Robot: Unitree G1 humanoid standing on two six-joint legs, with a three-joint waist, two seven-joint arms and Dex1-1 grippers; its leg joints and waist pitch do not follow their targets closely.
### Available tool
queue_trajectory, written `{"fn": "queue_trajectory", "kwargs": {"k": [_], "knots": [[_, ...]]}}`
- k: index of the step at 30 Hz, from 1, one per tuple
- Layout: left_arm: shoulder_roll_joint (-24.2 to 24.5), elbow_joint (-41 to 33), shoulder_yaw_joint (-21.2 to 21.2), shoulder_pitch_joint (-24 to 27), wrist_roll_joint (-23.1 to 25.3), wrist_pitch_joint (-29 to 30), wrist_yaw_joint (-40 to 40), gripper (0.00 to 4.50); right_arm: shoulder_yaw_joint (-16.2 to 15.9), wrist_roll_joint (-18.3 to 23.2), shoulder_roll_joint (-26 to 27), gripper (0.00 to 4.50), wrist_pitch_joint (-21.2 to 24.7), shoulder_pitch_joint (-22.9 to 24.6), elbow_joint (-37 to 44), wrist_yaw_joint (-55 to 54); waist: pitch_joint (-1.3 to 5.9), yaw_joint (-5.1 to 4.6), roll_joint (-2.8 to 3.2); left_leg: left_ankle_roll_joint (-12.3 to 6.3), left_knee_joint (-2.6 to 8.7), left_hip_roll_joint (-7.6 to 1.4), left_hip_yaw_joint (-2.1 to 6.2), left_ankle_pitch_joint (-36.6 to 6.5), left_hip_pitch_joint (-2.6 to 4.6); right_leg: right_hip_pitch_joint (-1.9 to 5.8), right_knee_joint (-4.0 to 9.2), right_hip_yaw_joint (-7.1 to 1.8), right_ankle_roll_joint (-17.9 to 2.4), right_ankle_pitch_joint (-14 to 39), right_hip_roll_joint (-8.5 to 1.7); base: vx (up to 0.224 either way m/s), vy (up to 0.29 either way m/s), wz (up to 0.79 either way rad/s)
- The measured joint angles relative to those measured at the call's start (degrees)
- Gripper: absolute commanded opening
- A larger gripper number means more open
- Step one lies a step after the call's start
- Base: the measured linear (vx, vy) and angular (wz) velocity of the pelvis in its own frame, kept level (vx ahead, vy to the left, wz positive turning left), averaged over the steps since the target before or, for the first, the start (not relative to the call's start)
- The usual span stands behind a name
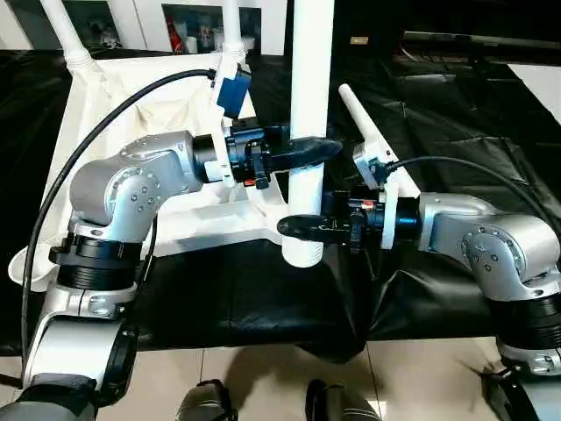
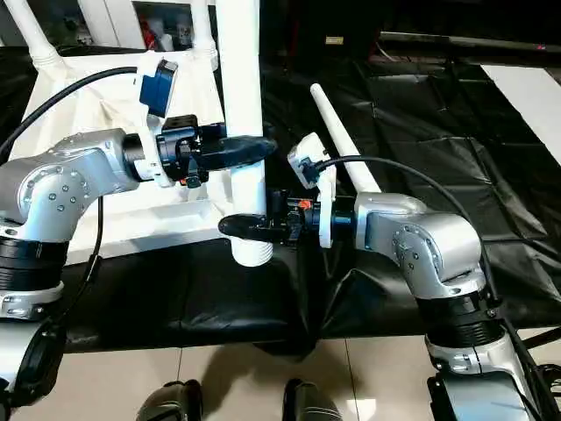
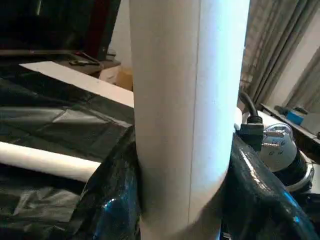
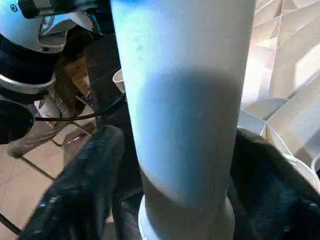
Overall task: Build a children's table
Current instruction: Pick table leg
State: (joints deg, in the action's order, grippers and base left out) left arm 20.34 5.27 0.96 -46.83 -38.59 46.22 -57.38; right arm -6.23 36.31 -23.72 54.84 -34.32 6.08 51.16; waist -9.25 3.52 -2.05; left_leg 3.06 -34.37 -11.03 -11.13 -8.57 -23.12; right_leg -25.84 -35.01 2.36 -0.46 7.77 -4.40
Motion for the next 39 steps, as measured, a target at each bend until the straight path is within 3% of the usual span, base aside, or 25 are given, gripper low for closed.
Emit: {"fn": "queue_trajectory", "kwargs": {"k": [6,7,15,16,17,18,19,21,24,26,28,30,32,35,37,39], "knots": [[-0.15,0.00,0.00,0.00,0.00,0.00,-0.27,1.86,-0.50,-0.45,0.01,2.64,-0.28,0.00,-0.25,-0.02,0.00,0.01,0.00,0.00,0.00,0.00,0.00,0.00,0.00,0.00,0.00,0.00,0.00,0.00,0.00,0.000,0.000,0.00],[-0.17,-0.04,-0.01,0.00,-0.01,0.00,-0.32,1.86,-0.50,-0.46,0.03,2.37,-0.40,0.01,-0.32,-0.04,0.00,0.00,0.00,0.00,-0.01,0.00,0.00,0.00,0.00,0.00,0.00,0.00,0.00,0.00,0.00,0.000,0.000,0.00],[-0.34,-0.15,-0.21,0.46,-0.37,0.37,0.62,1.86,-0.71,-0.65,0.41,2.00,-1.47,0.66,-0.51,-0.17,0.00,-0.01,0.00,0.00,0.00,0.00,0.00,0.00,0.00,0.00,0.00,0.00,-0.04,-0.02,0.00,0.000,0.000,0.00],[-0.52,-0.35,-0.52,0.81,-0.65,0.61,1.05,2.21,-0.71,-0.72,0.47,1.95,-1.56,0.78,-0.51,-0.20,0.00,0.00,0.01,0.00,0.00,0.00,0.00,0.00,0.00,0.00,0.00,0.00,-0.05,-0.03,0.00,0.000,0.000,0.00],[-0.72,-0.34,-1.08,1.05,-1.10,1.21,1.60,2.21,-0.71,-0.71,0.57,1.95,-1.67,0.84,-0.51,-0.25,0.00,-0.01,0.01,0.00,0.00,0.00,0.00,0.00,0.01,0.00,-0.01,0.00,-0.10,-0.06,0.00,0.000,0.000,0.00],[-1.10,-0.22,-1.78,1.22,-1.30,1.48,2.30,2.21,-0.55,-0.67,0.75,1.95,-1.82,0.89,-0.52,-0.44,0.00,0.00,0.01,0.00,-0.01,0.00,0.00,0.00,0.00,0.00,-0.01,0.00,-0.13,-0.08,0.00,0.000,0.000,0.00],[-1.56,-0.02,-2.61,1.25,-1.64,1.69,3.10,2.58,-0.19,-0.66,1.00,1.93,-2.13,0.89,-0.52,-0.76,0.00,0.02,0.00,0.00,-0.02,0.00,0.00,0.00,0.00,0.00,-0.01,0.01,-0.13,-0.08,0.00,0.000,0.000,0.00],[-2.74,0.05,-4.01,1.24,-1.99,0.79,4.21,2.63,0.48,-0.70,1.51,1.91,-2.79,0.94,-0.58,-1.60,0.00,0.05,0.00,0.00,-0.03,0.00,0.00,0.00,0.00,0.00,-0.01,0.00,-0.10,-0.06,0.00,0.000,0.000,0.00],[-7.58,1.23,-9.81,0.74,-3.01,-6.16,8.68,2.63,3.08,-0.99,4.81,1.90,-4.69,1.20,-2.17,-5.62,0.00,0.03,0.00,0.00,-0.06,0.00,0.00,0.00,-0.02,0.01,0.00,0.02,-0.12,-0.08,-0.01,0.000,0.000,0.00],[-9.77,3.28,-14.71,-0.43,-6.25,-9.04,12.11,2.63,5.62,-1.70,7.81,1.89,-7.85,1.04,-4.05,-10.22,0.00,-0.08,0.00,0.00,-0.08,0.00,0.01,0.00,-0.01,0.01,0.00,0.02,-0.08,-0.05,-0.01,0.000,0.000,0.00],[-9.14,3.86,-17.50,-0.76,-8.41,-9.13,13.02,2.63,7.83,-3.04,8.44,1.89,-10.50,1.01,-5.57,-13.65,0.00,-0.13,0.00,0.00,-0.06,0.01,0.00,0.00,-0.01,0.00,0.00,0.02,-0.07,-0.05,-0.01,0.000,0.000,0.00],[-6.49,3.23,-16.76,0.44,-7.89,-8.98,11.33,2.63,8.86,-4.18,8.21,1.89,-11.96,0.98,-6.44,-15.40,0.01,-0.14,0.00,0.00,-0.01,0.01,0.00,-0.01,0.00,0.00,0.02,0.03,-0.07,-0.04,-0.01,0.000,0.000,0.00],[-0.88,1.38,-10.61,3.58,-2.21,-10.69,6.77,2.63,8.55,-6.30,7.77,1.89,-14.19,1.20,-6.73,-16.28,0.03,-0.18,-0.03,0.00,0.11,0.00,0.00,-0.02,0.03,-0.01,0.04,0.03,-0.02,-0.01,0.00,0.000,0.000,0.00],[7.78,2.38,3.68,8.13,13.81,-18.03,1.68,2.63,7.11,-10.07,6.88,1.89,-20.13,2.79,-6.81,-15.88,0.04,-0.11,-0.02,0.01,0.21,-0.01,-0.02,-0.01,0.05,-0.04,0.04,0.02,0.25,0.16,0.00,0.000,0.000,0.00],[10.68,4.69,10.37,10.38,20.48,-22.30,-1.55,2.63,5.70,-11.38,6.62,1.89,-20.64,3.25,-6.81,-15.88,0.03,-0.16,-0.03,0.01,0.21,0.00,-0.03,-0.01,0.04,-0.04,0.05,-0.01,0.26,0.16,0.00,0.000,0.000,0.00],[13.23,6.37,14.57,11.47,24.16,-25.72,-4.85,2.63,5.65,-11.67,6.73,1.89,-20.64,3.82,-6.81,-15.98,0.03,-0.17,-0.04,0.01,0.21,0.00,-0.04,-0.01,0.05,-0.04,0.04,-0.03,0.23,0.14,0.00,0.000,0.000,0.00]]}}
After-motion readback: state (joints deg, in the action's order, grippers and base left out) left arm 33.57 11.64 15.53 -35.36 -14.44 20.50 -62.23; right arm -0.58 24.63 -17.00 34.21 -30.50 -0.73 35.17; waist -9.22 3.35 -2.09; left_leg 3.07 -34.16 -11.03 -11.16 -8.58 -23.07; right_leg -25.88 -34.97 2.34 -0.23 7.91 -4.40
